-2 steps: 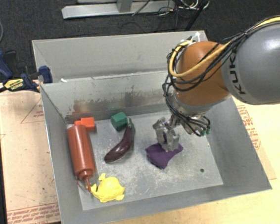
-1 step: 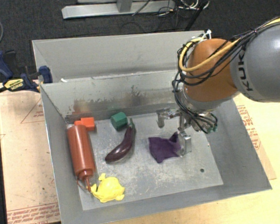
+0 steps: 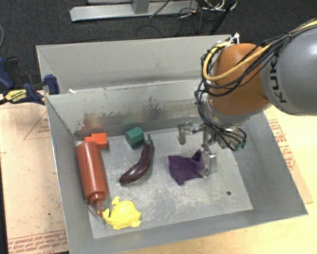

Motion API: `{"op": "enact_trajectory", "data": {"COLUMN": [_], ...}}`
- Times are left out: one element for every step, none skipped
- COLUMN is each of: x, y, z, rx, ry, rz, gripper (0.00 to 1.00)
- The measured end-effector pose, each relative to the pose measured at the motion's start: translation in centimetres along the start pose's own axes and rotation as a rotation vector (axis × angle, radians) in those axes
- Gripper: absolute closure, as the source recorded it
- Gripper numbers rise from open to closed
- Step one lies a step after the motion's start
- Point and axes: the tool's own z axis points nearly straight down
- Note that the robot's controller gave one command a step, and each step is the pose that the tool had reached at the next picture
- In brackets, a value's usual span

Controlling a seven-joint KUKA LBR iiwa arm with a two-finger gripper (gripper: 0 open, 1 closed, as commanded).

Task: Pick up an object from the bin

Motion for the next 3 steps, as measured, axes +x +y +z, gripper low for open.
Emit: {"op": "enact_trajectory", "data": {"x": [0.5,0.4,-0.8], "y": [1.3,1.3,-0.7], "z": [4.5,4.5,7.1], "rx": [-0.002,-0.002,-0.002], "ry": [0.001,0.0,-0.004], "rz": [0.095,0.095,0.092], "gripper": [1.0,1.0,0.0]}}
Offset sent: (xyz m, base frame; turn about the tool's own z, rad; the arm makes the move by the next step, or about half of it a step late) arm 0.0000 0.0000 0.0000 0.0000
